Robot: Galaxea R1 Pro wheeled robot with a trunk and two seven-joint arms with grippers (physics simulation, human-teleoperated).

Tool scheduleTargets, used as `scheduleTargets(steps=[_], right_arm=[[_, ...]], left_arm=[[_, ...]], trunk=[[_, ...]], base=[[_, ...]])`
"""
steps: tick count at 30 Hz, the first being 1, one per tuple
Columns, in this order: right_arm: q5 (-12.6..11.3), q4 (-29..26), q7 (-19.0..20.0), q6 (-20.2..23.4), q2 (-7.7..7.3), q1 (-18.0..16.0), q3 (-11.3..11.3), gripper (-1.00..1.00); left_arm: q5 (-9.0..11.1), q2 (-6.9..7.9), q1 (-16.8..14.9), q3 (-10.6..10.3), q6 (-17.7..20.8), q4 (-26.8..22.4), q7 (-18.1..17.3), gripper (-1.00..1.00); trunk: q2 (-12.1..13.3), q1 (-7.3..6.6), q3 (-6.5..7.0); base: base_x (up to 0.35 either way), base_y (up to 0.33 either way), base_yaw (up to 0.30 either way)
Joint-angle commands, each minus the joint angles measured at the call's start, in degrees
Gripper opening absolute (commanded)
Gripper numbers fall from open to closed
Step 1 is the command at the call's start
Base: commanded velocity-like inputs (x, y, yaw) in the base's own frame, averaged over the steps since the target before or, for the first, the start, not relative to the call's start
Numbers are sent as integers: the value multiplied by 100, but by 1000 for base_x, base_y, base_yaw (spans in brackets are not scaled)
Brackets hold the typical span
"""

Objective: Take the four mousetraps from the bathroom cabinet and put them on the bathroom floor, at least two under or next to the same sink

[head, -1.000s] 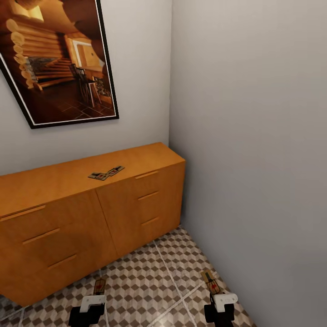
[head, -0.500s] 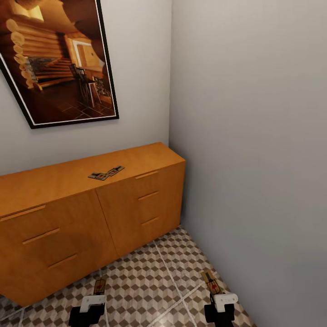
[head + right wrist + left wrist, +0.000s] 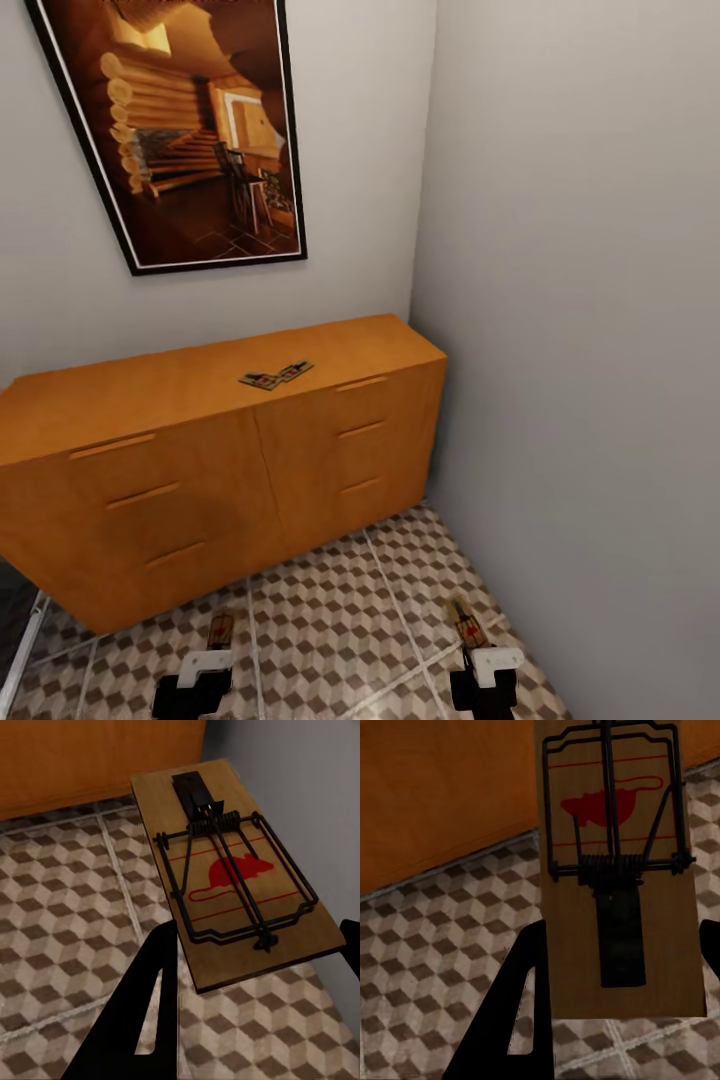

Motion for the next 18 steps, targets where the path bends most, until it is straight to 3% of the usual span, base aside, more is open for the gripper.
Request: scheduleTargets(steps=[1, 18], right_arm=[[16, 1, -50, -7, -3, -3, 30, -100], [23, 3, -50, -7, -3, -3, 28, -100]], left_arm=[[-37, -4, -4, -33, -15, 10, 55, -100], [-37, -12, -4, -33, -7, 10, 55, -100]], trunk=[[-3, 0, -5], [-3, 0, -5]], base=[[0, 0, 286], [0, 0, 287]])
